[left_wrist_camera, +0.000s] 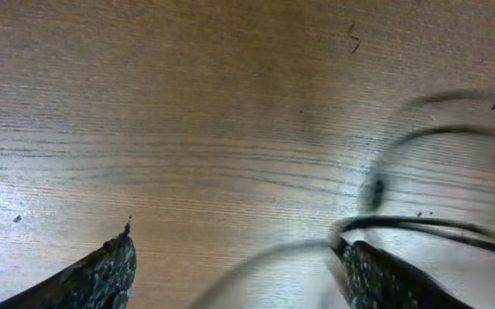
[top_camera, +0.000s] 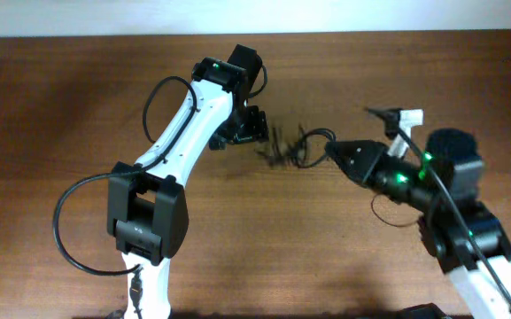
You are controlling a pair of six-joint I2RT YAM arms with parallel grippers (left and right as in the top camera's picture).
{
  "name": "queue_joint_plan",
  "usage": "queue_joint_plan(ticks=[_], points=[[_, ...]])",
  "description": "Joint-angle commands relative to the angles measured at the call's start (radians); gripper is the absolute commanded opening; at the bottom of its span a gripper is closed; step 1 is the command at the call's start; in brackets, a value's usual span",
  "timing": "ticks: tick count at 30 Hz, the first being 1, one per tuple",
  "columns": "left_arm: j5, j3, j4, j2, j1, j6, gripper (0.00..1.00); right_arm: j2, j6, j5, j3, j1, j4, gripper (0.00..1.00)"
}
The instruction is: Untangle cables
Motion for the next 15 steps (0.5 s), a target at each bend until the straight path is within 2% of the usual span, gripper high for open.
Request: queue_joint_plan(ticks=[1,2,3,4,5,6,7,8,10,11,12,13,15], points=[[0.007,-0.002,-0.013,0.009,0.004,0.006,0.80,0.023,0.051,-0.202,0.009,-0.002,0.249,0.04],[0.007,-0.002,-0.012,0.009,0.004,0.006,0.81,0.027,0.051,-0.309,0.009,-0.002,0.386,0.04],[0.007,-0.002,-0.012,0.009,0.003,0.006,0.81,0.026,0.038,-0.333,0.009,-0.002,0.444,0.04],[0.007,-0.002,-0.011,0.009,0.003,0.006,0.80,0.027,-0.004,-0.261,0.009,-0.002,0.373,0.04],[0.007,-0.002,-0.009,0.009,0.003,0.006,0.80,0.033,0.003,-0.070,0.009,-0.002,0.138,0.04],[0.007,-0.002,-0.009,0.009,0.003,0.006,0.81,0.045,0.095,0.083,0.009,-0.002,-0.052,0.04],[0.007,-0.002,-0.011,0.009,0.003,0.006,0.80,0.065,0.164,0.061,0.009,-0.003,-0.099,0.04],[0.007,-0.002,-0.010,0.009,0.003,0.006,0.81,0.075,0.164,-0.042,0.009,-0.003,-0.025,0.04],[0.007,-0.002,-0.009,0.009,0.003,0.006,0.81,0.087,0.164,-0.380,0.009,-0.002,0.391,0.04],[0.007,-0.002,-0.010,0.009,0.003,0.006,0.81,0.085,0.169,-0.470,0.009,-0.002,0.586,0.04],[0.007,-0.002,-0.009,0.009,0.003,0.006,0.81,0.084,0.163,-0.498,0.009,-0.002,0.702,0.04],[0.007,-0.002,-0.010,0.009,0.003,0.006,0.81,0.085,0.105,-0.463,0.009,-0.002,0.690,0.04],[0.007,-0.002,-0.010,0.009,0.003,0.006,0.81,0.088,0.072,-0.199,0.009,-0.002,0.275,0.04]])
